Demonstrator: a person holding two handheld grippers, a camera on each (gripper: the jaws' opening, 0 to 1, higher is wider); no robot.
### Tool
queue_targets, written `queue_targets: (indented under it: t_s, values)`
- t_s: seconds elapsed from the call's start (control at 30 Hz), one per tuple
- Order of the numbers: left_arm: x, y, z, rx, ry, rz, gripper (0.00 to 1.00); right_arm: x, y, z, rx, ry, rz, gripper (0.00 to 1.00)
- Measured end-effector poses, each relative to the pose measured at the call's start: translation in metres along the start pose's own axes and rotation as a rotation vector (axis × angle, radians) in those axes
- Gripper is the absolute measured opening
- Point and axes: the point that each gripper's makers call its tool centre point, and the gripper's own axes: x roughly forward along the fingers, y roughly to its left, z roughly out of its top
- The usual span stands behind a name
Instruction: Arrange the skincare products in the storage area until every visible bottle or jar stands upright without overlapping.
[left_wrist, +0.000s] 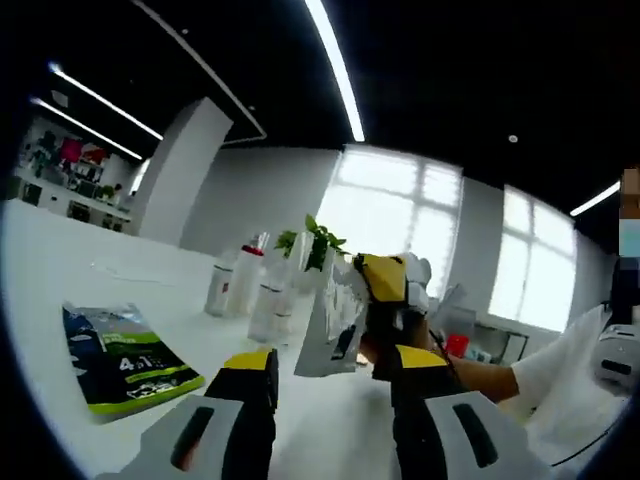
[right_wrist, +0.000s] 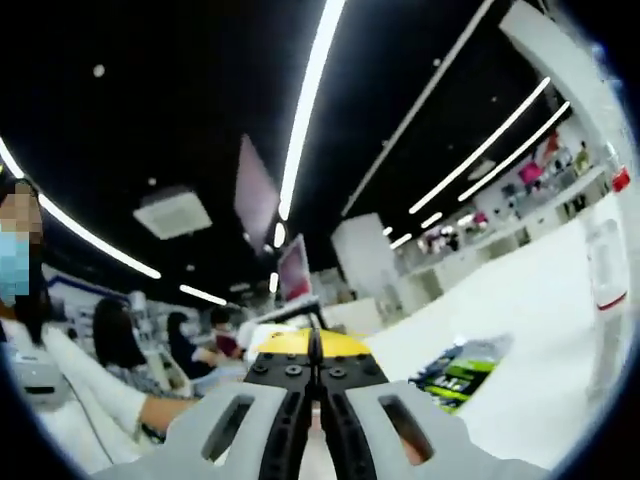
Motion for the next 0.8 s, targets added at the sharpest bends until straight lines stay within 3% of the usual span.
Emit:
queue_targets:
  t_s: [0.07, 0.17, 0.2, 0.23, 0.3, 0.47, 0.63, 0.77, 0.8]
  values:
    - [-0.002, -0.004, 0.0, 0.006, -0.004, -0.014, 0.11, 0.0, 0.003, 0.0, -0.001, -0.004, 0.016, 0.0]
    - [-0.007, -0.01, 0.002, 0.023, -0.015, -0.021, 0.06, 0.001, 0.005, -0.004, -0.018, 0.01, 0.015, 0.0]
    - [-0.01, -0.012, 0.008, -0.019, -0.048, -0.032, 0.03, 0.001, 0.005, -0.004, -0.019, 0.012, 0.012, 0.0]
    - [-0.015, -0.018, 0.013, -0.069, -0.063, -0.082, 0.02, 0.002, 0.003, -0.008, -0.013, 0.023, 0.004, 0.0]
    - [-0.016, -0.017, 0.016, -0.111, -0.08, -0.074, 0.03, 0.002, 0.002, -0.01, -0.007, 0.028, 0.003, 0.0]
    - [-0.016, -0.005, 0.018, -0.104, -0.08, -0.044, 0.03, -0.002, -0.005, -0.019, -0.004, 0.067, -0.012, 0.0]
    - [-0.018, 0.0, 0.028, -0.145, -0.136, -0.046, 0.03, -0.002, -0.005, -0.029, -0.008, 0.117, -0.006, 0.0]
    - [-0.019, 0.0, 0.032, -0.182, -0.178, -0.046, 0.03, -0.002, -0.002, -0.049, -0.013, 0.212, 0.013, 0.0]
    - [-0.02, 0.001, 0.035, -0.191, -0.197, -0.049, 0.03, -0.003, -0.001, -0.058, -0.027, 0.263, 0.026, 0.0]
